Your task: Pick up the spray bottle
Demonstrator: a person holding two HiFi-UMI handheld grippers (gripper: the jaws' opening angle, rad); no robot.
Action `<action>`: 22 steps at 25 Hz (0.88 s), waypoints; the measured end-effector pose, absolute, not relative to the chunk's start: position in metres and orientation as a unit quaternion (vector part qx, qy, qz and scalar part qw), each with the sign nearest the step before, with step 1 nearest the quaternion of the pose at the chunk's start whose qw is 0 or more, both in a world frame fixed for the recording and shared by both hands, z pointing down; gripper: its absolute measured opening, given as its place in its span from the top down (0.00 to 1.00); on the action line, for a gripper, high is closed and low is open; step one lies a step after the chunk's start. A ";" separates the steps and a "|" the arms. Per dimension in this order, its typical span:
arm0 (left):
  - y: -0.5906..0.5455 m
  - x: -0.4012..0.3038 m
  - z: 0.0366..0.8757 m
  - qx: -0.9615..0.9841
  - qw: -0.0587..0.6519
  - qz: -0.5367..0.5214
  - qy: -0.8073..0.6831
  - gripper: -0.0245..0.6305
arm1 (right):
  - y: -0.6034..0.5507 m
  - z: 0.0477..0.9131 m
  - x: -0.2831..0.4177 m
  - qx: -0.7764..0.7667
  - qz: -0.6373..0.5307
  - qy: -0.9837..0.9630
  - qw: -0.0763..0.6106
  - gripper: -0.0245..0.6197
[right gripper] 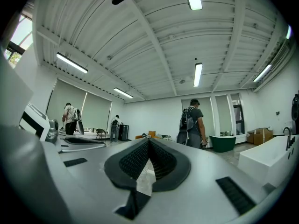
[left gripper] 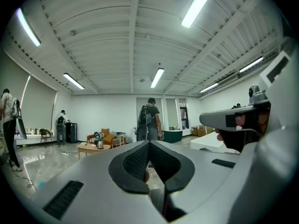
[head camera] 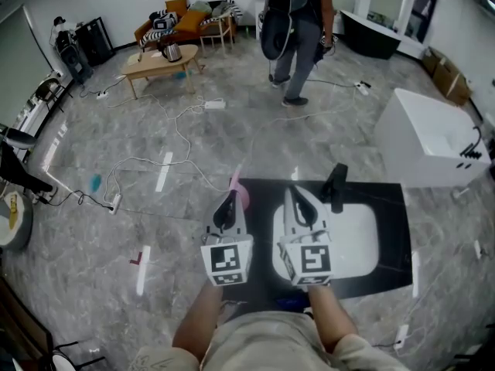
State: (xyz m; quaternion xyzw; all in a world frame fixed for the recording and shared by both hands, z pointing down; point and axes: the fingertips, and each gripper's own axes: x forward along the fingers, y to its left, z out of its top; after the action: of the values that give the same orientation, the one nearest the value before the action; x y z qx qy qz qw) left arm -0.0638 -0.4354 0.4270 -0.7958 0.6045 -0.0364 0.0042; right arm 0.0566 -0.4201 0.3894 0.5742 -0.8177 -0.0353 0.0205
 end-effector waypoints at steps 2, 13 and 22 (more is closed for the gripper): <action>-0.440 -0.064 0.435 -0.796 -0.001 -0.045 0.603 0.94 | -0.423 0.391 0.055 0.573 -0.032 -0.819 0.022 0.96; -0.469 -0.068 0.470 -0.791 -0.024 -0.074 0.607 0.82 | -0.432 0.400 0.063 0.580 -0.023 -0.814 0.026 0.96; -0.496 -0.080 0.512 -0.788 -0.056 -0.104 0.604 0.72 | -0.438 0.408 0.060 0.578 -0.023 -0.815 0.037 0.96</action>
State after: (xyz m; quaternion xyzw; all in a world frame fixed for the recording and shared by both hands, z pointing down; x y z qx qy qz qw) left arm -0.0798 -0.4955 0.5119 -0.7883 0.6038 -0.1036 -0.0564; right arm 0.0602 -0.4385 0.4082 0.5777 -0.8151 -0.0231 0.0374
